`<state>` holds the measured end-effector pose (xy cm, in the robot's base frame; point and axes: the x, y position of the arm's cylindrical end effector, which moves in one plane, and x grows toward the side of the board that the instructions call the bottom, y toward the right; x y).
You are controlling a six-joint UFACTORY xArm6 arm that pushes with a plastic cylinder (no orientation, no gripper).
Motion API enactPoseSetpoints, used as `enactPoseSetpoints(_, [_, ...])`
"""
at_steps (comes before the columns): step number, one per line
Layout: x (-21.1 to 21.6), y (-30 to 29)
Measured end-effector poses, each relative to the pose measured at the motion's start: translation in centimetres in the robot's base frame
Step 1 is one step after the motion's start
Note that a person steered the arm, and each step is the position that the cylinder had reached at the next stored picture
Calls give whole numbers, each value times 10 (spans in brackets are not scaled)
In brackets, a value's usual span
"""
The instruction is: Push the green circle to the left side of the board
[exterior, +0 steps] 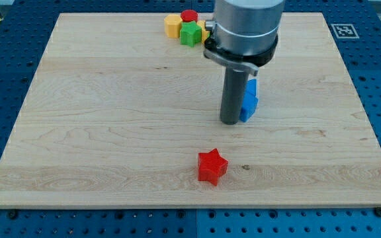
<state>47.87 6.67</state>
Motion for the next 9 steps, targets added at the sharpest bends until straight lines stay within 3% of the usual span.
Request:
enactPoseSetpoints(2, [-28,-19])
enactPoseSetpoints(3, [-77,-75])
enactPoseSetpoints(4, [-114,-73])
enactPoseSetpoints(6, [-127,10])
enactPoseSetpoints(9, [-152,32])
